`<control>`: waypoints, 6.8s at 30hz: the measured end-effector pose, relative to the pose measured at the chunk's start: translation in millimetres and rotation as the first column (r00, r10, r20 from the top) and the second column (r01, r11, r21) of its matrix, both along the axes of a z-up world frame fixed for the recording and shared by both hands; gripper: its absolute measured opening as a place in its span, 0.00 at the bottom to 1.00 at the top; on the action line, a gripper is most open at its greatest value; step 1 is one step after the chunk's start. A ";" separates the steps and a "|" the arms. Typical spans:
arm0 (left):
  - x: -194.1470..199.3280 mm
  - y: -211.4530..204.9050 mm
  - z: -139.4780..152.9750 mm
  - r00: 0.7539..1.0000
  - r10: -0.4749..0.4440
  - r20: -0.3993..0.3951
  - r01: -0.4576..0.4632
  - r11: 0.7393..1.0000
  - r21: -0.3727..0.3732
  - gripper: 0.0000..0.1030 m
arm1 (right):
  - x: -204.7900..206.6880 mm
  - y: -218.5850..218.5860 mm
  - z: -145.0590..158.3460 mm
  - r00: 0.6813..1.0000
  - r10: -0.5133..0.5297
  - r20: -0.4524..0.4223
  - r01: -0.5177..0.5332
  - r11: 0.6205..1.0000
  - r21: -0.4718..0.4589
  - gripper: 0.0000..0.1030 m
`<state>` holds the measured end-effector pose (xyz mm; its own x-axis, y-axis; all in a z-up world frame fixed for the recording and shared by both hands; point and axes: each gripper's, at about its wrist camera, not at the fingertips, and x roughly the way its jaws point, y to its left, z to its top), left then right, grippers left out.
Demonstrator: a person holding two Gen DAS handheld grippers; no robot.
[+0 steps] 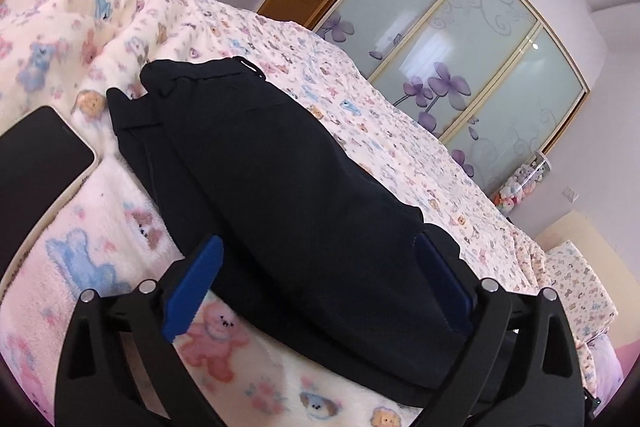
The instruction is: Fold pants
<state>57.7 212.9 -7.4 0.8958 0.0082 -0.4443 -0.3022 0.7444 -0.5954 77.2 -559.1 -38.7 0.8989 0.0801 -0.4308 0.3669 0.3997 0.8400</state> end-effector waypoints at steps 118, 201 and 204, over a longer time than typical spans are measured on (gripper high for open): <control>23.6 -60.7 13.3 0.971 -0.238 0.004 0.235 0.960 0.155 0.98 | -17.5 33.3 58.8 0.978 0.210 0.014 -0.195 0.927 -0.320 0.26; 47.3 -76.0 -7.0 0.943 -0.309 -0.126 0.325 0.937 0.127 0.98 | 38.3 275.8 99.5 0.744 0.649 0.158 -0.527 0.716 -0.457 0.15; 47.1 -75.8 -7.1 0.942 -0.311 -0.122 0.326 0.938 0.122 0.98 | 61.4 326.3 63.2 0.668 0.744 0.021 -0.679 0.620 -0.393 0.15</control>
